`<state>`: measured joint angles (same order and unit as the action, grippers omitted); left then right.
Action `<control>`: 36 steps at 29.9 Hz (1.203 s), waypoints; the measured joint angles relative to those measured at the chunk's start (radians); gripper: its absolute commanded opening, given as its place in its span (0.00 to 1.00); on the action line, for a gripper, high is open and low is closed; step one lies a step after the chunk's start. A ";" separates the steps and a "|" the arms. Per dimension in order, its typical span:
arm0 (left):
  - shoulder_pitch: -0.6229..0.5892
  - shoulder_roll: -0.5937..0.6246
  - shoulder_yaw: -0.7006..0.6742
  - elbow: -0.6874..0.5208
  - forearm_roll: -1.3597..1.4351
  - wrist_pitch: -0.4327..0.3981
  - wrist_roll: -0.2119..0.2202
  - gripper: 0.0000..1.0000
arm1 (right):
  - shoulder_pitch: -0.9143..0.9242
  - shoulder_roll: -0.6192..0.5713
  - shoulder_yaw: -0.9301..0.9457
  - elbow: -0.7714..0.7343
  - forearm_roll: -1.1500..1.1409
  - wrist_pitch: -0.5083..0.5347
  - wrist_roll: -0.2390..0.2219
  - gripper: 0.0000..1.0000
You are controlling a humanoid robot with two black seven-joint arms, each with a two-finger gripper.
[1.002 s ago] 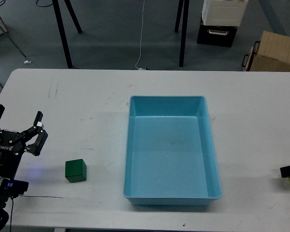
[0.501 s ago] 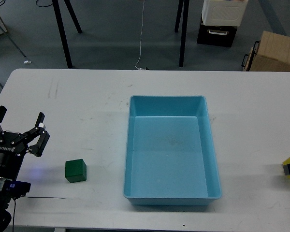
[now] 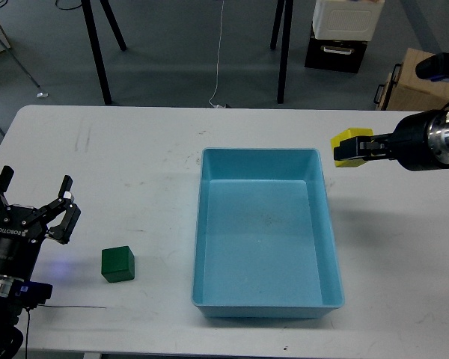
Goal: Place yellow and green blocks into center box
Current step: 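Carry the yellow cube over the blue bin and lower it inside, then open the right gripper and withdraw it up out of view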
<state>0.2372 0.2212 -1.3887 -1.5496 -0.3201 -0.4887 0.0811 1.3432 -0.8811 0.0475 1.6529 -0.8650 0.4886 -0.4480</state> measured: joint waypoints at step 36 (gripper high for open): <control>-0.007 -0.053 0.000 -0.001 0.037 0.000 -0.004 1.00 | 0.186 0.673 -0.290 -0.492 0.137 0.000 -0.005 0.98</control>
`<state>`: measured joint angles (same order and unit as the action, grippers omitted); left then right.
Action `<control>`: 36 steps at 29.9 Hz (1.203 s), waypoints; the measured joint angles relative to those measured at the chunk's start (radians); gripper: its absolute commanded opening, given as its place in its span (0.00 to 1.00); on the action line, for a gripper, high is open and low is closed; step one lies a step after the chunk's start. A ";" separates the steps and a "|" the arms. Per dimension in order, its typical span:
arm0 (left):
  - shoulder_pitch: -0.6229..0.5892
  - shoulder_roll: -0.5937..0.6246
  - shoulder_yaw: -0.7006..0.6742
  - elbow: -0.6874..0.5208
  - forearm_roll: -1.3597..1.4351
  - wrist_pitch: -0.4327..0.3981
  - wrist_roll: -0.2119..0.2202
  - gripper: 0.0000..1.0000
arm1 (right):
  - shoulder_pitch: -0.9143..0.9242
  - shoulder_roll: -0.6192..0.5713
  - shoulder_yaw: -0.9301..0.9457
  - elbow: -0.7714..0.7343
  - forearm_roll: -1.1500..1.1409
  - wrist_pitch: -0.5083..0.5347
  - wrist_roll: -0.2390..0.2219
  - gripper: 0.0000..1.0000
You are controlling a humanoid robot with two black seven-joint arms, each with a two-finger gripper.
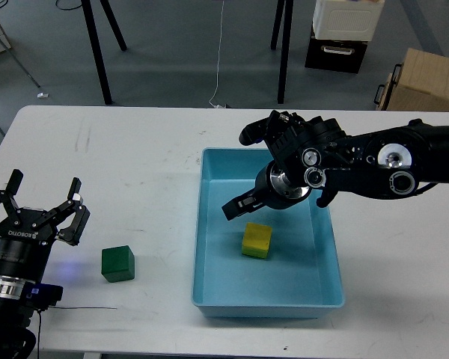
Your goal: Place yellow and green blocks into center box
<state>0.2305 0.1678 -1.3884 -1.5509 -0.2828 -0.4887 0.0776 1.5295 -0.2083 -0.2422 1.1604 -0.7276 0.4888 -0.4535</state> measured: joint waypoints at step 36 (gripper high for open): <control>-0.085 0.005 0.088 0.001 0.025 0.000 -0.006 1.00 | -0.578 -0.553 1.275 -0.510 1.196 0.000 0.334 0.99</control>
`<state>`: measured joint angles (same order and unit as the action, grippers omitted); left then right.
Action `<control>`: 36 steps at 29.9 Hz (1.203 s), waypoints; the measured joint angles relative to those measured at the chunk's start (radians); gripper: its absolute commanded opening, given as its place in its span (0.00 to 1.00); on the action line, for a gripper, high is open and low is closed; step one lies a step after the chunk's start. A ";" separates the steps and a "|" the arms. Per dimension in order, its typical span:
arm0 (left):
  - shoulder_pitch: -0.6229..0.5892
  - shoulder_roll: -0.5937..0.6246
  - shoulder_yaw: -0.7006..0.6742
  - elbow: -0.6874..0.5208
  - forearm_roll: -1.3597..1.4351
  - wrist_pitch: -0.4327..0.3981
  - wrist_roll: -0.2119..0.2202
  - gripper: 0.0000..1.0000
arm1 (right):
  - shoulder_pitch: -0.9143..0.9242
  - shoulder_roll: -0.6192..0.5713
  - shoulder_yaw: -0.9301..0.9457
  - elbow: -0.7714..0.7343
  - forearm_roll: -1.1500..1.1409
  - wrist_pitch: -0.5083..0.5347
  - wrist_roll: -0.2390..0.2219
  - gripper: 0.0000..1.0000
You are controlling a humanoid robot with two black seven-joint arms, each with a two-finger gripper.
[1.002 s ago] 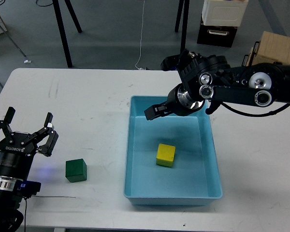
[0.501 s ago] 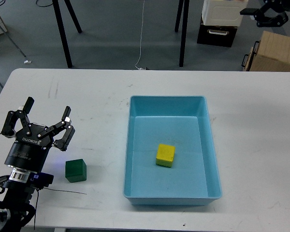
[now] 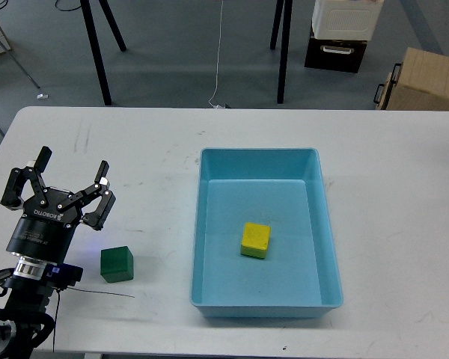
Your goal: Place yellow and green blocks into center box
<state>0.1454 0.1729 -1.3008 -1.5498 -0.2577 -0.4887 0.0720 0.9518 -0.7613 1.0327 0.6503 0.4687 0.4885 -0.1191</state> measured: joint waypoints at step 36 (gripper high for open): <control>-0.010 -0.063 -0.013 -0.060 -0.023 0.000 -0.112 1.00 | -1.469 0.515 0.710 0.935 -0.075 0.000 0.006 0.99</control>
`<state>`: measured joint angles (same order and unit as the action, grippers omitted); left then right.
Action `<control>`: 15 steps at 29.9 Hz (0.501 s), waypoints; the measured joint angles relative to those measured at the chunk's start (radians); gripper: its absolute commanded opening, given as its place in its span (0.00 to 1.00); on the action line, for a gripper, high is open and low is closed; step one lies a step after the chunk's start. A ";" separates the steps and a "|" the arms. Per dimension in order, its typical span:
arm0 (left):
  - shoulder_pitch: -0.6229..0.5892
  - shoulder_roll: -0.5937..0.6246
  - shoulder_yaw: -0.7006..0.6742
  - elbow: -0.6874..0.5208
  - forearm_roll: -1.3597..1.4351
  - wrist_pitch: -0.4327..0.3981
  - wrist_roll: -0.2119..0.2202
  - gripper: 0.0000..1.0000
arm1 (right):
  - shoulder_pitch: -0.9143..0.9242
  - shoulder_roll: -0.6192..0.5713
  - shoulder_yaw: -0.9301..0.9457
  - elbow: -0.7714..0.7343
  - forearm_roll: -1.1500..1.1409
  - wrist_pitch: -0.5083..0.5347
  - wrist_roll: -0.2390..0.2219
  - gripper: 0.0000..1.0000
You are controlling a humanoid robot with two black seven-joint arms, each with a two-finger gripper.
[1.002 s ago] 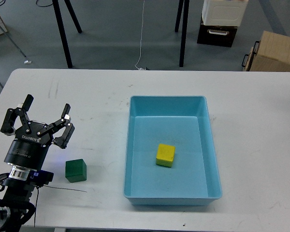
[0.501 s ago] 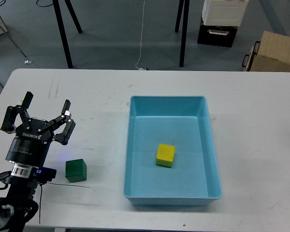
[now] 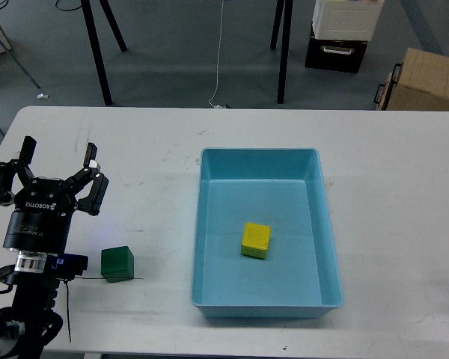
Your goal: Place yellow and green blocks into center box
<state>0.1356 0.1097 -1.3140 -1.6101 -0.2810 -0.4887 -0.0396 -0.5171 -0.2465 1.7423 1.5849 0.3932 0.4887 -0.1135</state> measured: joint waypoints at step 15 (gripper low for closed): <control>-0.304 0.123 -0.202 0.140 -0.164 0.000 0.001 1.00 | -0.053 -0.137 0.047 0.056 0.011 0.000 0.001 0.99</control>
<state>-0.1685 0.2322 -1.5157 -1.4699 -0.4447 -0.4887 -0.0388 -0.5697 -0.3839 1.7891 1.6407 0.4047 0.4887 -0.1126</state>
